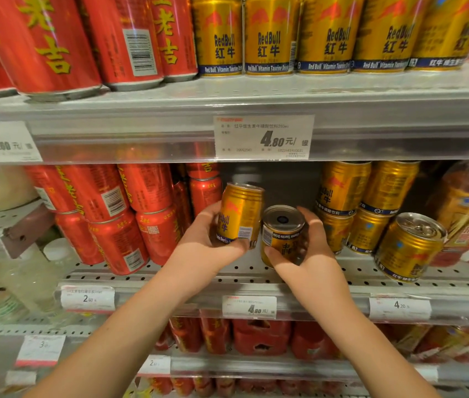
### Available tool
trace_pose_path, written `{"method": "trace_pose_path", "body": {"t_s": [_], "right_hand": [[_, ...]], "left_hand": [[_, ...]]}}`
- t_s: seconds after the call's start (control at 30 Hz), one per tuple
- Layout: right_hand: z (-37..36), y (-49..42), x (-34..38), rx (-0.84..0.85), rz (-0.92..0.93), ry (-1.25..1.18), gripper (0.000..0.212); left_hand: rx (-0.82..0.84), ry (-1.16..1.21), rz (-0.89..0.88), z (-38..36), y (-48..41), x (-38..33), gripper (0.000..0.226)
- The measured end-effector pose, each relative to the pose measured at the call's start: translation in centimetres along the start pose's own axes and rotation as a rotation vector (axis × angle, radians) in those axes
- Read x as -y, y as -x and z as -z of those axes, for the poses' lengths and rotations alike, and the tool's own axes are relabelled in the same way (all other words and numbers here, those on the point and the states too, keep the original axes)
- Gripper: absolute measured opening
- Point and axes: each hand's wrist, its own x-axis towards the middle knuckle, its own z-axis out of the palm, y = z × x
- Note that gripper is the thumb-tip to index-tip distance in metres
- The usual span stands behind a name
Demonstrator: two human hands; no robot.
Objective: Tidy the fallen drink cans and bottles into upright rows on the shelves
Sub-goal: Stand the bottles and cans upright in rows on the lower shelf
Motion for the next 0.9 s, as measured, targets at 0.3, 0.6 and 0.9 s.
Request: {"method": "trace_pose_path", "body": {"t_s": [0.3, 0.6, 0.9], "right_hand": [[0.1, 0.1, 0.3, 0.025, 0.005, 0.092, 0.084], [-0.1, -0.1, 0.5, 0.126, -0.043, -0.015, 0.072], [0.1, -1.8, 1.2, 0.191, -0.109, 0.000, 0.060]], "left_hand": [[-0.174, 0.173, -0.144, -1.3, -1.2, -2.2, 0.067], [0.022, 0.038, -0.169, -2.9, -2.5, -1.7, 0.080], [0.001, 0.043, -0.187, -3.1, -2.8, -1.1, 0.077]]}}
